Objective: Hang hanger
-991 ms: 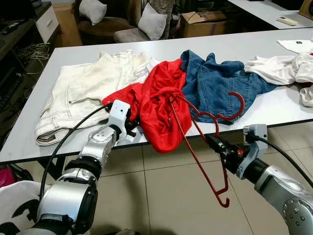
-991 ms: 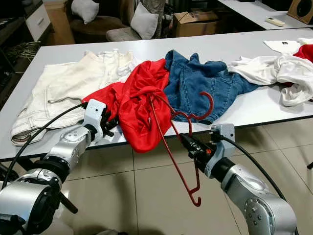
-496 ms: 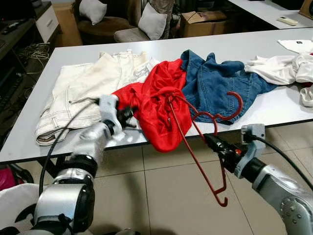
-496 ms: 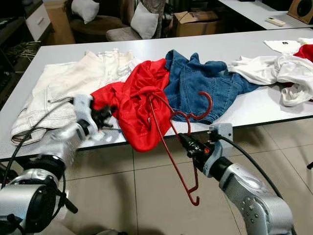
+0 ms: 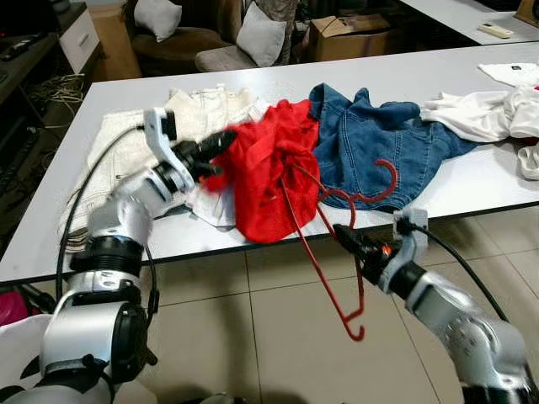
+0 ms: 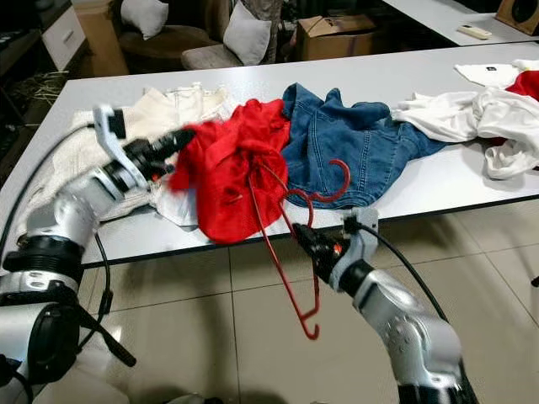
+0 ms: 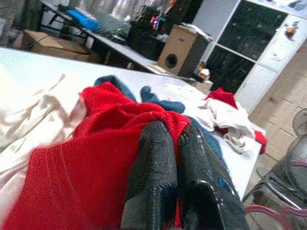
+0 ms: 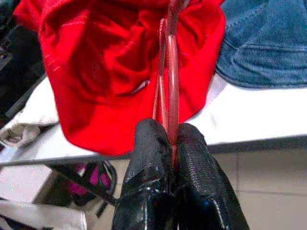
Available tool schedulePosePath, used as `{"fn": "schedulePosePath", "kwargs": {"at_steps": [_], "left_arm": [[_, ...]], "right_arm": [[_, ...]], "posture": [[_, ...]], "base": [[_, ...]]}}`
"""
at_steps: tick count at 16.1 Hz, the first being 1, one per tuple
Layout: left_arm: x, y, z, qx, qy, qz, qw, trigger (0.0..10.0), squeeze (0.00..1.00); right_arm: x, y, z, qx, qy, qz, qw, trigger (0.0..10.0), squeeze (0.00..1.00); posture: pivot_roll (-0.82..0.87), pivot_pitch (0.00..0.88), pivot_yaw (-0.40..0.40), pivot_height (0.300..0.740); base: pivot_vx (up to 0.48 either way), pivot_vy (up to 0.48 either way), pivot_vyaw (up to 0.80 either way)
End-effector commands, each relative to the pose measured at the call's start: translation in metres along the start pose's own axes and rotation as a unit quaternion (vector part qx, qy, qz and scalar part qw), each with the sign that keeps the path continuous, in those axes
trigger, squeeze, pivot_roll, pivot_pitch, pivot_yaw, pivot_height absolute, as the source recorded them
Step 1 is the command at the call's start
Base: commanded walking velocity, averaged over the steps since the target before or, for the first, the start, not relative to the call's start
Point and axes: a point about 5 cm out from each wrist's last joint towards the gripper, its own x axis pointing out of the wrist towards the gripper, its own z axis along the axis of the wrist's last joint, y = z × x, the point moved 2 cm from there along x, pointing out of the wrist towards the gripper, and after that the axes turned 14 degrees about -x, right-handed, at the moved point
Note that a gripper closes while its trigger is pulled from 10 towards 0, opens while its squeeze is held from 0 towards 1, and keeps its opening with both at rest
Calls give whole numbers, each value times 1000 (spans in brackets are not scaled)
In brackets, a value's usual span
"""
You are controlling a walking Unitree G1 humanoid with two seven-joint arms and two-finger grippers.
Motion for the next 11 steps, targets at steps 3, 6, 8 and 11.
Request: {"fn": "schedulePosePath", "kwargs": {"at_steps": [3, 6, 8, 11], "left_arm": [[-1, 1, 5, 70, 42, 27, 996, 0, 0], [-14, 35, 1, 227, 83, 192, 951, 10000, 0], [-18, 34, 1, 249, 76, 188, 947, 10000, 1000], [-14, 25, -3, 260, 81, 151, 950, 10000, 1000]], "right_arm": [[8, -14, 8, 50, -42, -12, 998, 10000, 0], [8, -10, 14, 55, -59, 1, 997, 10000, 0], [6, -7, 14, 58, -66, 6, 996, 10000, 0], [6, -6, 11, 60, -64, 12, 996, 10000, 0]], "posture": [[-188, 0, 127, 740], [-187, 0, 121, 740], [-190, 0, 121, 740], [-198, 0, 117, 740]], "base": [[0, 0, 0], [0, 0, 0], [0, 0, 0], [0, 0, 0]]}}
